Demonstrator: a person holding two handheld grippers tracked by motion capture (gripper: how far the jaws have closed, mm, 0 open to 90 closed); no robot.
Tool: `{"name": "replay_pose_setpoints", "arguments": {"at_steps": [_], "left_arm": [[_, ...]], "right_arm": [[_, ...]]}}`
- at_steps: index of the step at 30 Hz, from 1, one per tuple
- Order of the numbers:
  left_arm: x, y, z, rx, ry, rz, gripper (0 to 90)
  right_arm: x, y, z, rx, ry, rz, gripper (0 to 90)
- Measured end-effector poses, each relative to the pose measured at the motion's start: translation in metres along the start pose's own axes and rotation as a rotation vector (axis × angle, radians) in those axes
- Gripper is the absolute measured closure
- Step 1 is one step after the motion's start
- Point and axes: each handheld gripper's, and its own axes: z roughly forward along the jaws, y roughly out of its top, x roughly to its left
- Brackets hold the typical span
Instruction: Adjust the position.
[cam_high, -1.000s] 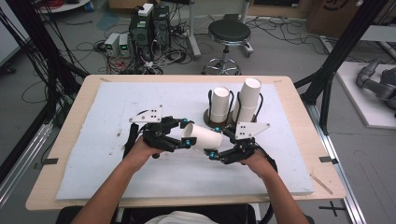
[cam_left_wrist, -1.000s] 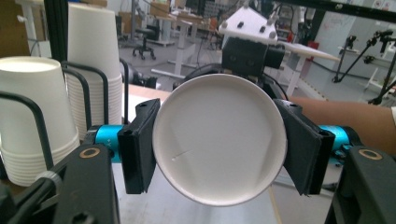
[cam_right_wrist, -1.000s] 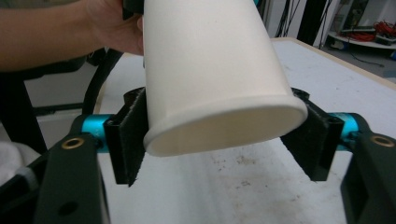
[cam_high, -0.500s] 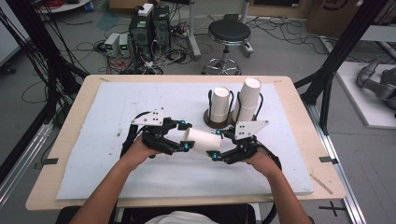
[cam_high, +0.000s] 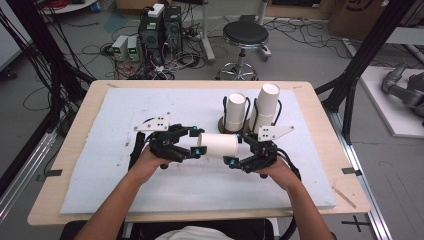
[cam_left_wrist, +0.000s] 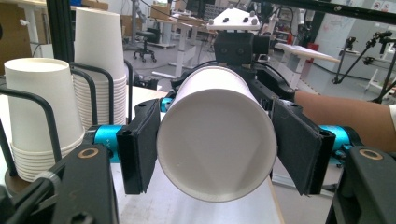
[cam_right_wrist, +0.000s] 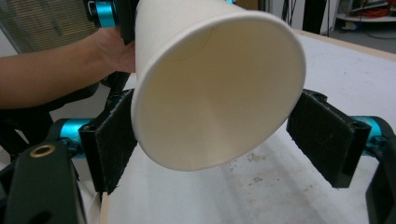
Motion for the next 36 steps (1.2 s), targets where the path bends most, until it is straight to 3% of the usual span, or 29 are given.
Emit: {"name": "replay_pose_setpoints", "arguments": {"at_steps": [9, 17, 20, 28, 31, 33, 36], "left_arm": [[0.0, -0.007, 0.005, 0.062, -0.03, -0.004, 35.8], [0.0, -0.007, 0.004, 0.065, -0.038, -0.012, 35.9], [0.001, -0.008, 0.005, 0.074, -0.034, -0.015, 35.7], [0.0, -0.008, 0.005, 0.118, 0.037, 0.005, 29.8], [0.0, -0.01, 0.007, 0.147, 0.025, 0.008, 29.1], [-0.001, -0.012, 0.009, 0.177, 0.016, 0.028, 33.2], [-0.001, -0.012, 0.01, 0.178, 0.003, 0.031, 34.0]], "right_arm": [[0.001, 0.003, -0.009, -0.015, 0.024, -0.072, 30.9], [-0.001, 0.005, -0.015, -0.027, 0.062, -0.064, 44.0], [-0.001, 0.005, -0.016, -0.02, 0.072, -0.057, 44.9], [-0.002, 0.004, -0.013, 0.013, 0.048, -0.06, 45.8], [-0.002, 0.004, -0.014, 0.015, 0.051, -0.056, 45.8], [-0.001, 0.005, -0.013, 0.018, 0.066, -0.049, 45.8], [-0.001, 0.005, -0.014, 0.021, 0.068, -0.05, 44.5]]}}
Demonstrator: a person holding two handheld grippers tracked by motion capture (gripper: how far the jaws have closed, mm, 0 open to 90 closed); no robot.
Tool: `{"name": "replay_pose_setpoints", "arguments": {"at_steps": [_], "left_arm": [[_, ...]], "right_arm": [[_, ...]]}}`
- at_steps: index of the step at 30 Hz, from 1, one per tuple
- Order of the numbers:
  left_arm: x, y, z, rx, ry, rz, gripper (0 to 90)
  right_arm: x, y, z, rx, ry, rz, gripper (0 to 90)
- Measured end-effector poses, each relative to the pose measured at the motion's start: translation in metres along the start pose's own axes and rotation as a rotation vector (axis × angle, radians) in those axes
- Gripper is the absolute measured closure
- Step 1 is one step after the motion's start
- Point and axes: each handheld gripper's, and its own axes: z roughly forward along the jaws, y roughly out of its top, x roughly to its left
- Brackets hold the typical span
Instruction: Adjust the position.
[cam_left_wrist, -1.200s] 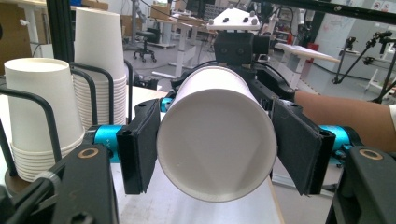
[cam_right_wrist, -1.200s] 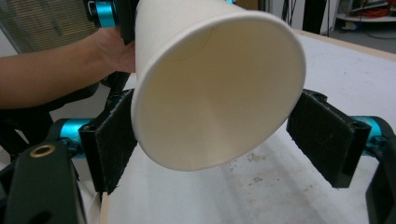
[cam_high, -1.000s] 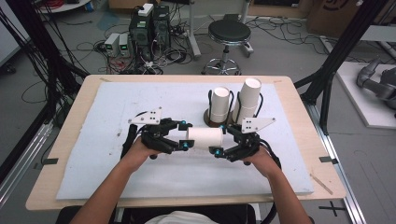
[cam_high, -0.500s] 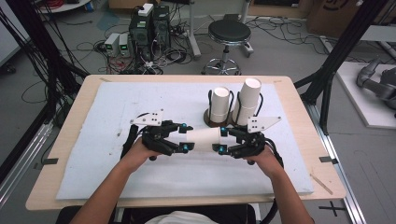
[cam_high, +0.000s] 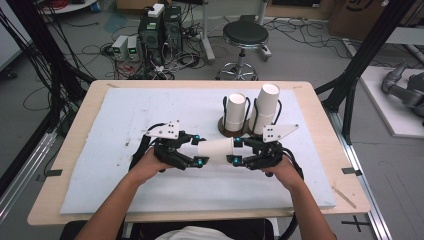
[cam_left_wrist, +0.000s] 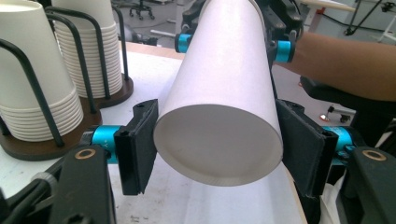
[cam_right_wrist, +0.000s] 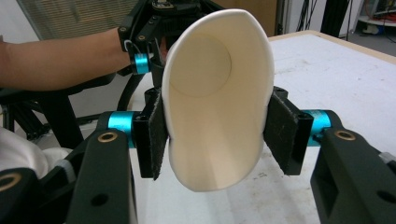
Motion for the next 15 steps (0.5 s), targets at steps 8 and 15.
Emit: {"name": "replay_pose_setpoints", "arguments": {"at_steps": [8, 15], "left_arm": [[-0.0001, 0.0018, -0.0021, -0.073, -0.014, 0.003, 35.2], [-0.0008, -0.0025, 0.0035, -0.056, -0.033, -0.004, 35.7]], "right_arm": [[-0.0012, 0.0003, 0.0028, -0.1, -0.022, 0.118, 16.3], [0.0004, 0.0012, 0.005, -0.095, -0.02, 0.058, 28.4]]}}
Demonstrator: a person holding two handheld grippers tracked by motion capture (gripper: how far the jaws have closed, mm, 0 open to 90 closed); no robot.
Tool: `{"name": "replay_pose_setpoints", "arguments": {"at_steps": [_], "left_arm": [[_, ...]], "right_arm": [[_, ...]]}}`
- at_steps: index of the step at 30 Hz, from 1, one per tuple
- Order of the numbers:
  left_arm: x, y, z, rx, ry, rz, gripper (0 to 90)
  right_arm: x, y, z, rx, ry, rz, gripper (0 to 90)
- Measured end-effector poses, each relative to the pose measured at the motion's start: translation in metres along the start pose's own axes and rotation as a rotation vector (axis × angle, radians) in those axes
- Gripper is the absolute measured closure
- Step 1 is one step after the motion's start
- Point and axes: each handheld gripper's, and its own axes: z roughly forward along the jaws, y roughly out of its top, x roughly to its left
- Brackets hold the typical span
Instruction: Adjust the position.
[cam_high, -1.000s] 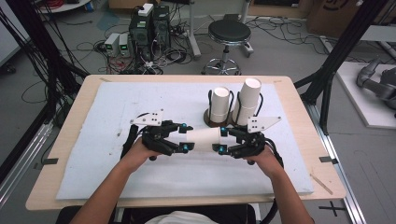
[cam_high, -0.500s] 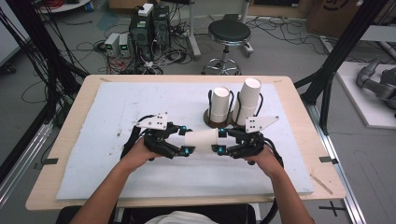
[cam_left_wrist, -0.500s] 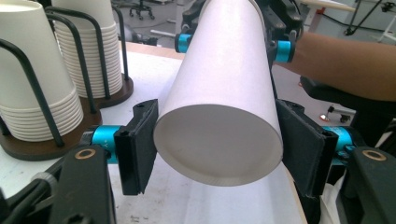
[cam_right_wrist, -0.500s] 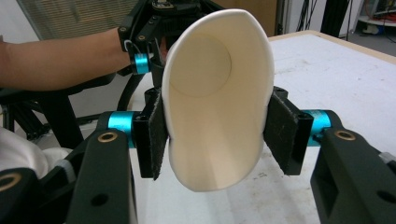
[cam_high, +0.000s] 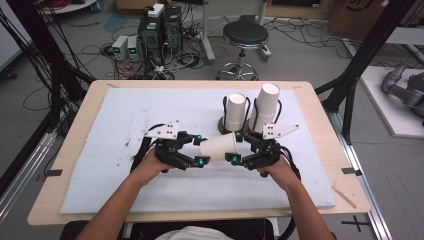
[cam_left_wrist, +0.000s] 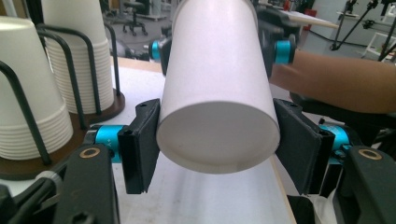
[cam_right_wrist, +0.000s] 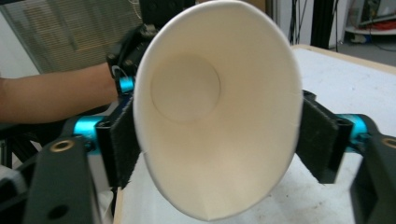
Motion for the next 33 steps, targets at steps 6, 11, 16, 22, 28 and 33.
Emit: {"name": "replay_pose_setpoints", "arguments": {"at_steps": [6, 11, 16, 22, 28, 33], "left_arm": [[0.0028, -0.0036, 0.0019, 0.0, 0.058, -0.023, 31.7], [0.0052, -0.0028, -0.005, -0.023, 0.093, -0.03, 27.0], [0.0045, -0.0037, -0.0029, -0.017, 0.063, -0.025, 27.0], [0.0029, -0.0062, 0.0022, 0.024, 0.032, -0.006, 32.8], [0.0026, -0.0054, 0.0009, 0.011, 0.017, 0.015, 34.5], [0.0037, -0.0041, -0.0044, -0.039, 0.028, 0.002, 35.1]], "right_arm": [[-0.0006, 0.0016, -0.0035, 0.017, 0.003, -0.013, 37.4], [-0.0016, 0.0009, -0.0035, 0.048, -0.02, -0.011, 38.3], [-0.0016, 0.0022, -0.0032, 0.07, -0.016, -0.008, 38.9], [-0.0008, 0.0043, 0.0003, 0.091, 0.004, -0.007, 39.2], [-0.0014, 0.0045, 0.0025, 0.063, 0.003, 0.018, 25.2], [-0.0015, 0.0013, 0.004, 0.004, -0.037, 0.08, 16.4]]}}
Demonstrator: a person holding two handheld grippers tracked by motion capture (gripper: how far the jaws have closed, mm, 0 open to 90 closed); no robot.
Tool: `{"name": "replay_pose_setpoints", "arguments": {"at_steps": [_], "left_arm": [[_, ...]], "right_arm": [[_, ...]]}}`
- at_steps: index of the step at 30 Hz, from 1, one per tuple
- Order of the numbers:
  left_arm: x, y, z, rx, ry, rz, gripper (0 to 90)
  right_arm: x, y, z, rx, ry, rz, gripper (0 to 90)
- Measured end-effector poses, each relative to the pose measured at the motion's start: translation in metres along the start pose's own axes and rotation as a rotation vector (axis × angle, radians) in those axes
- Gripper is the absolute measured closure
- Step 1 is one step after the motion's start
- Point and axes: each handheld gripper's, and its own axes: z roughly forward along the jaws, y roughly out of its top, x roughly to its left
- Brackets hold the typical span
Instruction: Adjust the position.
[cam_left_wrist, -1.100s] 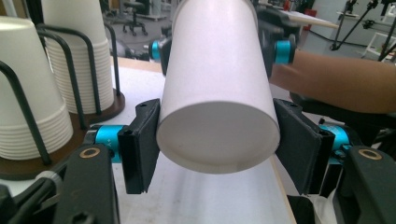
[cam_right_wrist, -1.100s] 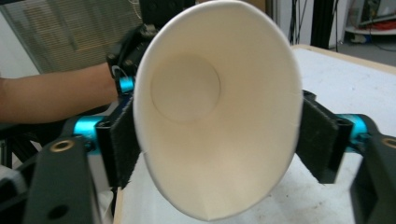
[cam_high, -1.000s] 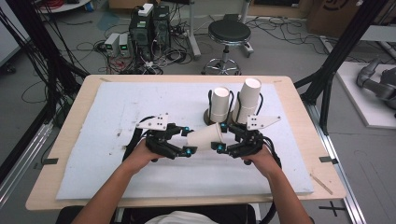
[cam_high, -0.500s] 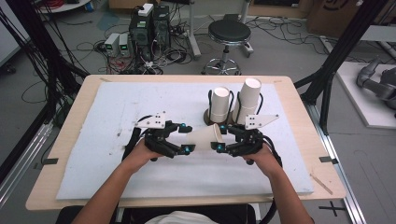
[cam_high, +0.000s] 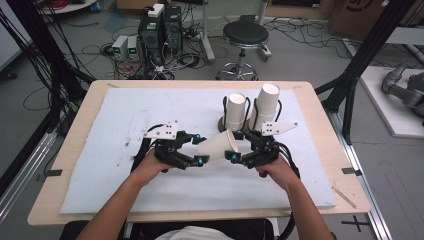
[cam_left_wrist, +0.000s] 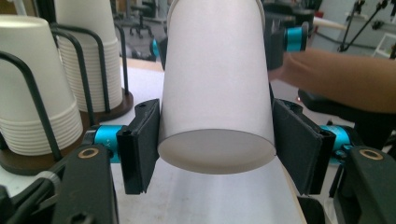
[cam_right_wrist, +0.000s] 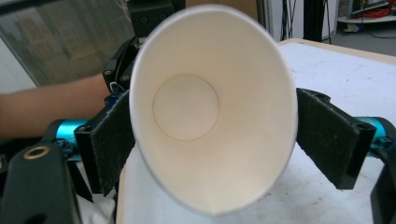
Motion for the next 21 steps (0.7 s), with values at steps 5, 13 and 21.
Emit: {"name": "replay_pose_setpoints", "arguments": {"at_steps": [5, 13, 21], "left_arm": [[-0.0013, -0.0015, 0.0038, 0.017, -0.015, 0.004, 35.1], [-0.0002, -0.0043, 0.0077, 0.031, 0.009, -0.028, 32.9], [0.0004, -0.0017, 0.0024, 0.001, 0.031, -0.026, 27.5]], "right_arm": [[0.003, -0.0011, 0.0079, 0.001, 0.012, -0.035, 20.5], [0.003, 0.0019, 0.0029, -0.005, 0.034, -0.059, 36.7], [0.0019, 0.0032, 0.0016, 0.022, 0.042, -0.044, 38.1]]}}
